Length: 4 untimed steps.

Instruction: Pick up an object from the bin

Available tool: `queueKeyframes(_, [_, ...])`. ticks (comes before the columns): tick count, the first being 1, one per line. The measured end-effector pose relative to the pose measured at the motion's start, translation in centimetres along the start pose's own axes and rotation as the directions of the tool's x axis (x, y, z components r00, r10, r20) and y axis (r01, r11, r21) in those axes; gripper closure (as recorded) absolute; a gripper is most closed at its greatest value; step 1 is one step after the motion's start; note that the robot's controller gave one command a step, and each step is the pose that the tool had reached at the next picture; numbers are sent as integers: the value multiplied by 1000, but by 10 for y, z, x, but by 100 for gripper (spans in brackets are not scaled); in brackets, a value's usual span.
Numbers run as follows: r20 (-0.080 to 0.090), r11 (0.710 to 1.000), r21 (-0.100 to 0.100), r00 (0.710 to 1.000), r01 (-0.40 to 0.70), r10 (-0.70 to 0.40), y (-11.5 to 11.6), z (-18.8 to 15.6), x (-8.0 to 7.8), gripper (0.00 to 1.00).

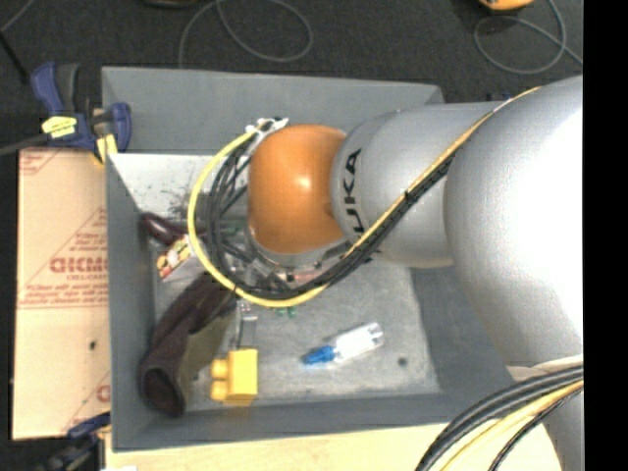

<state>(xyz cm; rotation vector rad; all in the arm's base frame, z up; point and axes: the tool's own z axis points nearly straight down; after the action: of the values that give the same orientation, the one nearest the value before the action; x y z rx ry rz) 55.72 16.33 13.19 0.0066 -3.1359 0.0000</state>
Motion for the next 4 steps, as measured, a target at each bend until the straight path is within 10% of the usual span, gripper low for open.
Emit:
queueKeyframes(2, [9,997,-2,997,-72,72,14,23,5,0])
queueKeyframes(3, [8,953,-4,953,-304,304,-20,55,5,100])
queueKeyframes(4, [8,953,-4,952,-305,305,-20,55,5,100])
